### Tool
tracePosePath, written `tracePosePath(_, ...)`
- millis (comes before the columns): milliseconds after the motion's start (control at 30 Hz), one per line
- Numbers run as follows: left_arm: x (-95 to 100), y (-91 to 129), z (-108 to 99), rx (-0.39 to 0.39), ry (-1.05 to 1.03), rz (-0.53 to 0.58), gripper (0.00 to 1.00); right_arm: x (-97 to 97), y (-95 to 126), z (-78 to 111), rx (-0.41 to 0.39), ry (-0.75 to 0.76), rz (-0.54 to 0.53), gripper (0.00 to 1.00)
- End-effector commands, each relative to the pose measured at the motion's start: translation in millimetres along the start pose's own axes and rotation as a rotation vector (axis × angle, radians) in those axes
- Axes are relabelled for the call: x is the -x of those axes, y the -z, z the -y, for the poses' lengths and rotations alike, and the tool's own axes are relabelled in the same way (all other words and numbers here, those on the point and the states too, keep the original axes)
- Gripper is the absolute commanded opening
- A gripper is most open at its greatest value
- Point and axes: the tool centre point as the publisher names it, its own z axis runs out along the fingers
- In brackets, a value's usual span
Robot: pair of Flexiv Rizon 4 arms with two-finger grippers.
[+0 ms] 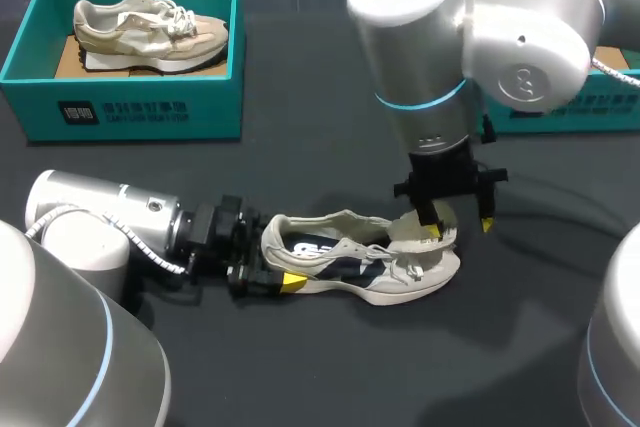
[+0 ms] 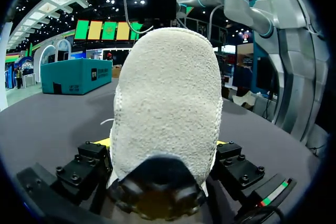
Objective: Take the shoe out of the shoebox, open the shoe tongue, remove and reinsert the insole, then place the shoe into the shoebox
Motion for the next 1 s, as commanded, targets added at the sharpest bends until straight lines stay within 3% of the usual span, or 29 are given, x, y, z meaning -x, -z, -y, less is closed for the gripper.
tracePosePath(33, 0.4, 0.3, -1.4, 0.0, 0.0, 0.002, 0.0, 1.4, 31.1, 7.2, 0.055, 0.019, 0.009, 0.61)
tracePosePath(267, 0.4, 0.3, -1.4, 0.0, 0.0, 0.002, 0.0, -5.1, 67.9, 4.0, 0.126, 0.11, 0.027, 0.6)
tracePosePath(433, 0.4, 0.3, -1.4, 0.0, 0.0, 0.002, 0.0, -12.8, 87.1, -3.4, 0.156, 0.216, 0.01, 0.49)
tracePosePath(800, 0.4, 0.3, -1.4, 0.0, 0.0, 0.002, 0.0, -47.6, 116.6, -13.5, 0.222, 0.56, -0.031, 0.4)
tracePosePath(867, 0.4, 0.3, -1.4, 0.0, 0.0, 0.002, 0.0, -54.7, 121.2, -11.7, 0.236, 0.631, -0.039, 0.31)
tracePosePath(933, 0.4, 0.3, -1.4, 0.0, 0.0, 0.002, 0.0, -60.6, 125.3, -8.9, 0.248, 0.704, -0.044, 0.03)
tracePosePath(1000, 0.4, 0.3, -1.4, 0.0, 0.0, 0.002, 0.0, -65.6, 129.7, -6.1, 0.265, 0.775, -0.052, 0.0)
